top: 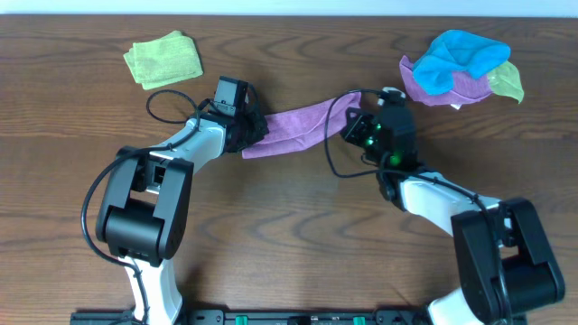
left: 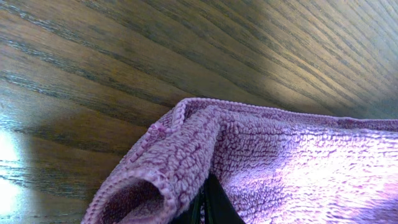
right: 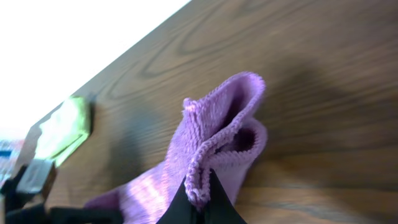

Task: Fold the cloth
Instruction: 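Carry the right end of the strip leftward toward the left gripper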

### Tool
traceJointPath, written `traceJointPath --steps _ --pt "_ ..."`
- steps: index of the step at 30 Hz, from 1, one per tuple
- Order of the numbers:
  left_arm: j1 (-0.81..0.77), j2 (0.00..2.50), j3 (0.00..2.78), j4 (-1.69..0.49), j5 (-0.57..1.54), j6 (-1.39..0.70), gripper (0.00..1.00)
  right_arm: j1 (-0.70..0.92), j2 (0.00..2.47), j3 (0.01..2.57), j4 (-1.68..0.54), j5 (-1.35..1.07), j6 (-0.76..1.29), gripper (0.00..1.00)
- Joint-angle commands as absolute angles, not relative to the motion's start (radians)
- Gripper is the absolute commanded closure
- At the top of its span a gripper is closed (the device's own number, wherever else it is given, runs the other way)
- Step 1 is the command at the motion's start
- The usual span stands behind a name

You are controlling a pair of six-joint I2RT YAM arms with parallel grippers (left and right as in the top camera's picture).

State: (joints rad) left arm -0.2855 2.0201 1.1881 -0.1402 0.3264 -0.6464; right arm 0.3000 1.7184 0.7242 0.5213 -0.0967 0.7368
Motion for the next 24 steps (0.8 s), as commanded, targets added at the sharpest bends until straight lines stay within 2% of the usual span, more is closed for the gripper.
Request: traceJointPath --steps 1,24 --pt "-0.295 2.064 1.164 -0.148 0.314 -0.624 0.94 0.34 1.699 0.738 0.524 -0.102 0.677 0.99" --pt "-0.28 2.064 1.182 -0.126 0.311 -0.624 0.94 0.526 1.699 0.805 0.495 -0.113 0.585 0.99"
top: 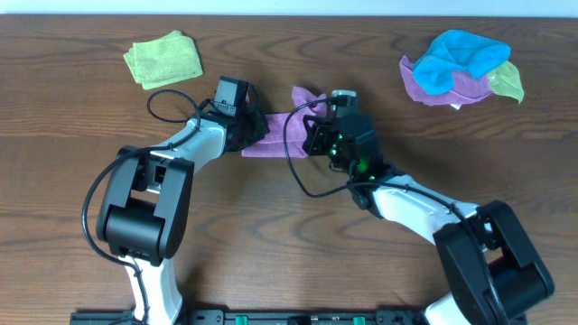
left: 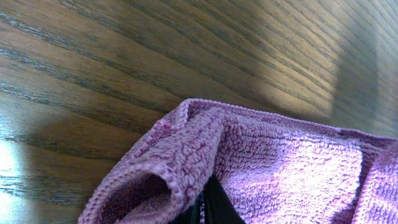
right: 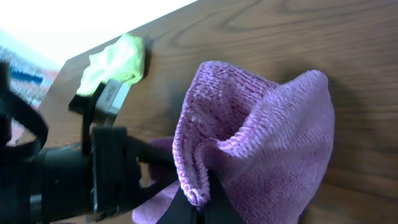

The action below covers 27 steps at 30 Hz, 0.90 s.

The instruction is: Fold the cloth

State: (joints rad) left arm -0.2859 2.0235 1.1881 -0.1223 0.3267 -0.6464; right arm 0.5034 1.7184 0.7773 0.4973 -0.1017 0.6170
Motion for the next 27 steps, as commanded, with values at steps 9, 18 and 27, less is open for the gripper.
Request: traceJointPath --steps 9,18,27 --pt "-0.261 2.064 1.205 -0.132 0.341 -0.587 0.94 0.571 1.708 0.874 0.396 -0.109 0.521 0.99" --pt "-0.257 2.064 1.274 -0.244 0.323 -0.504 0.94 0.581 1.767 0.953 0.343 -0.113 0.514 0.99" --pt "-0.216 2.003 1.312 -0.326 0.303 -0.44 0.94 0.587 1.773 0.955 0.324 -0.112 0.515 0.99"
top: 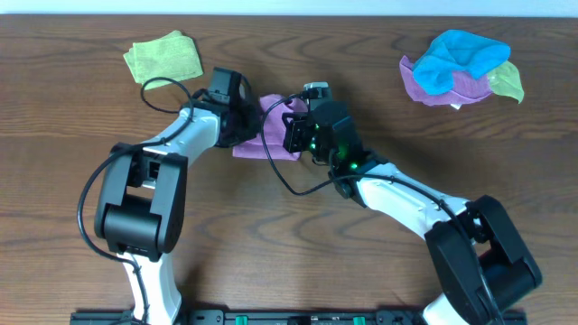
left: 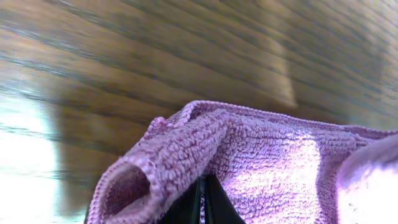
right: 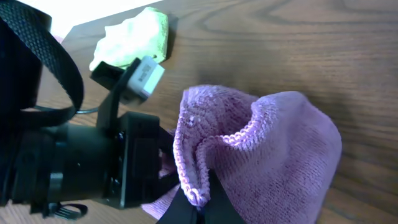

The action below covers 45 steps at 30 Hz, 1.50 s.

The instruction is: Fold the cloth

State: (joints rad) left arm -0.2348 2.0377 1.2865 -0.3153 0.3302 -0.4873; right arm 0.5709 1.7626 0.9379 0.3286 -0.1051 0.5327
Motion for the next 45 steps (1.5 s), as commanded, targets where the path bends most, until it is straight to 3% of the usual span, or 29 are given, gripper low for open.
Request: traceJointPath --steps 1,20,45 --pt "-0.213 1.989 1.312 -0.329 0.302 -0.438 0.94 0.588 1.773 0.955 0.323 -0.112 0.515 0.99" --pt "-0.133 1.816 1.312 -0.39 0.179 -0.376 0.94 0.611 1.803 1.015 0.271 -0.107 0.507 0.99" --pt "0.028 1.731 1.312 -0.445 0.175 -0.336 0.94 0.67 1.985 1.179 0.214 -0.141 0.496 0.99"
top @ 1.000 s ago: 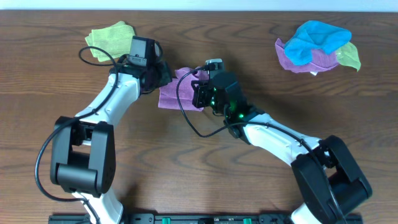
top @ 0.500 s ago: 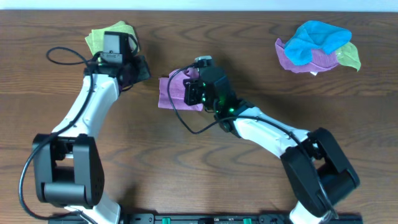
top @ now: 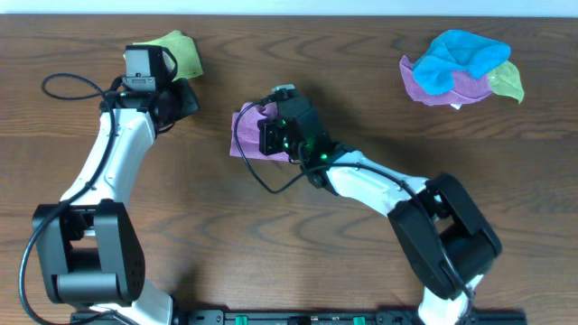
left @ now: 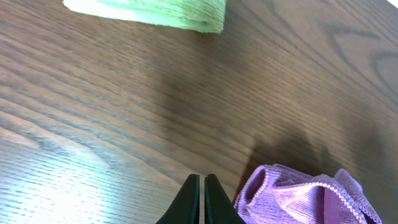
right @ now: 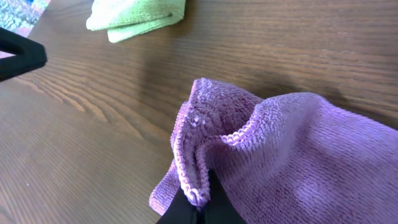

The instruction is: Fold the cloth

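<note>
The purple cloth (top: 250,133) lies bunched and doubled over on the wooden table, left of centre. My right gripper (top: 271,135) is shut on its hemmed edge (right: 198,186), pinching a fold of it low over the table. The left gripper (top: 181,101) is apart from the cloth, up at the far left, near the green cloth; its jaws stand shut with nothing between them (left: 201,186). In the left wrist view the purple cloth (left: 298,199) shows at the lower right.
A folded green cloth (top: 181,50) lies at the far left, right by the left gripper. A heap of blue, purple and green cloths (top: 461,65) sits at the far right. A black cable loops near the left arm (top: 63,86).
The left gripper has let go of the purple cloth and now sits shut and empty near the green cloth. My right gripper, still holding its corner, has moved a little further left.
Both grippers held the purple cloth stretched between them. The right gripper then stood nearer the left one each time, the cloth doubling over itself. Now the left gripper has released its end and stands away at the far left; the right still pinches the folded edge.
</note>
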### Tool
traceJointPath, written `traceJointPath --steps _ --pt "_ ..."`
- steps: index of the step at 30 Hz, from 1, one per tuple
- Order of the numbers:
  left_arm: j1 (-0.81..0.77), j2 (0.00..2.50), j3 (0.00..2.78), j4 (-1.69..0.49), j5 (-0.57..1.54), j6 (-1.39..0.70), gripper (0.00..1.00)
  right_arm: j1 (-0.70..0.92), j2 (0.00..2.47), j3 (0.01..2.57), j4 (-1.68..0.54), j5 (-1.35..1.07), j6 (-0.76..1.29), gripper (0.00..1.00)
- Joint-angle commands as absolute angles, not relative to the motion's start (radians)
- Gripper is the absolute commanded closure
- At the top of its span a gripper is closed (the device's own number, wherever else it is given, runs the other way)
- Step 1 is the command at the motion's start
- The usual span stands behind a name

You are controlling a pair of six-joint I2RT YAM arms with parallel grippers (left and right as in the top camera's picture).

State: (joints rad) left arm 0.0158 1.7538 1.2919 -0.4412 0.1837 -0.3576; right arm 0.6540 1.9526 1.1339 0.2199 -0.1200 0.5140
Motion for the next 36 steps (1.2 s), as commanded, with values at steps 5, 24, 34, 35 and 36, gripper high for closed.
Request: traceJointPath --steps 5,24,34,35,36 --pt "0.04 1.731 1.312 -0.445 0.176 -0.336 0.94 0.688 2.023 1.224 0.189 -0.162 0.495 0.99" --pt "0.047 1.731 1.312 -0.445 0.177 -0.339 0.94 0.741 2.068 1.233 0.185 -0.157 0.48 0.99" --pt "0.047 1.731 1.312 -0.445 0.176 -0.341 0.94 0.745 2.114 1.269 0.19 -0.177 0.481 0.99" --pt "0.047 1.731 1.312 -0.445 0.176 -0.341 0.94 0.748 2.116 1.269 0.19 -0.177 0.481 0.99" --pt "0.047 1.731 1.312 -0.445 0.176 -0.341 0.94 0.751 2.116 1.269 0.19 -0.177 0.48 0.99"
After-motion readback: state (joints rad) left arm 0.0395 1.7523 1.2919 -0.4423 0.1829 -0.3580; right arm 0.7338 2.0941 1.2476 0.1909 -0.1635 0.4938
